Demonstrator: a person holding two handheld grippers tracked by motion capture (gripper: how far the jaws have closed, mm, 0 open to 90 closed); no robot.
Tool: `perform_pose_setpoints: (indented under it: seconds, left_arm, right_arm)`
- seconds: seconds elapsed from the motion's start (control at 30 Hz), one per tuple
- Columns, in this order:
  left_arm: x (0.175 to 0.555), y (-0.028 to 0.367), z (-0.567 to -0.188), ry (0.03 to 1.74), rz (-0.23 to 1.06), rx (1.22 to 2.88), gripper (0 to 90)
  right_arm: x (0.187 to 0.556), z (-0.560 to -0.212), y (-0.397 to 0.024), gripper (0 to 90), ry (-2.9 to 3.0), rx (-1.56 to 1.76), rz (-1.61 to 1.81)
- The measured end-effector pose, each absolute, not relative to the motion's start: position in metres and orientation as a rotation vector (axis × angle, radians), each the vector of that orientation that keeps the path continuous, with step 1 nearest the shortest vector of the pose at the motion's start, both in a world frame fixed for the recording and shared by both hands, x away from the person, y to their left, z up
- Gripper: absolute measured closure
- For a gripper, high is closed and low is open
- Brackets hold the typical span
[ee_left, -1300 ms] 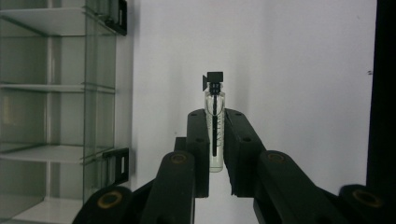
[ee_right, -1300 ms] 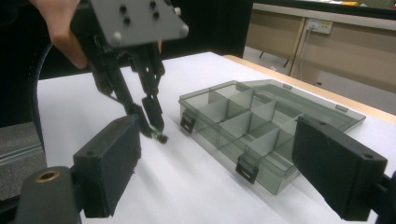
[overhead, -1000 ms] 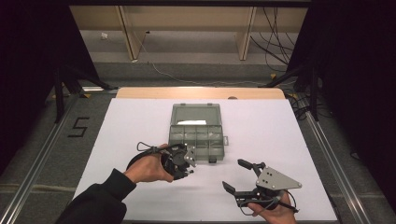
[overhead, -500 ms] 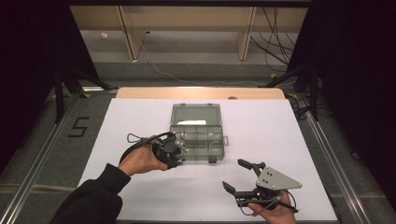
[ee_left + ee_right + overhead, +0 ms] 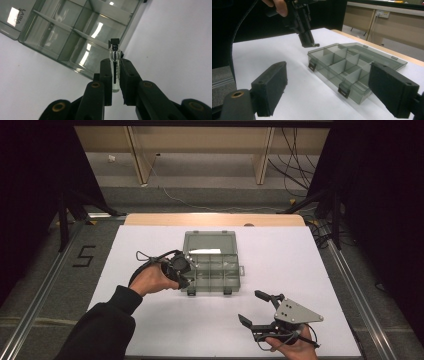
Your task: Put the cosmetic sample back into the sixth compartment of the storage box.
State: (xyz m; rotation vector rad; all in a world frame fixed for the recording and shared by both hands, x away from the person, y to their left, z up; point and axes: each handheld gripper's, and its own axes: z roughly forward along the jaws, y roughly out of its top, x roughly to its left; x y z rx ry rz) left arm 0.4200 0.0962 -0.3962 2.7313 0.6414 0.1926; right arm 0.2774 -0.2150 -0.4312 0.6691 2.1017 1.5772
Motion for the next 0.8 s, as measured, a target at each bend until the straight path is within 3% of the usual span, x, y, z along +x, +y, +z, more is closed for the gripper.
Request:
perform_pose_setpoints:
  seconds: [0.8]
  left_arm:
    - [0.449,0.096,-0.404,0.779,0.152,2.730,80.7]
  right_arm:
    - [0.278,-0.431,-0.215,16.9,2.098,0.661,1.578]
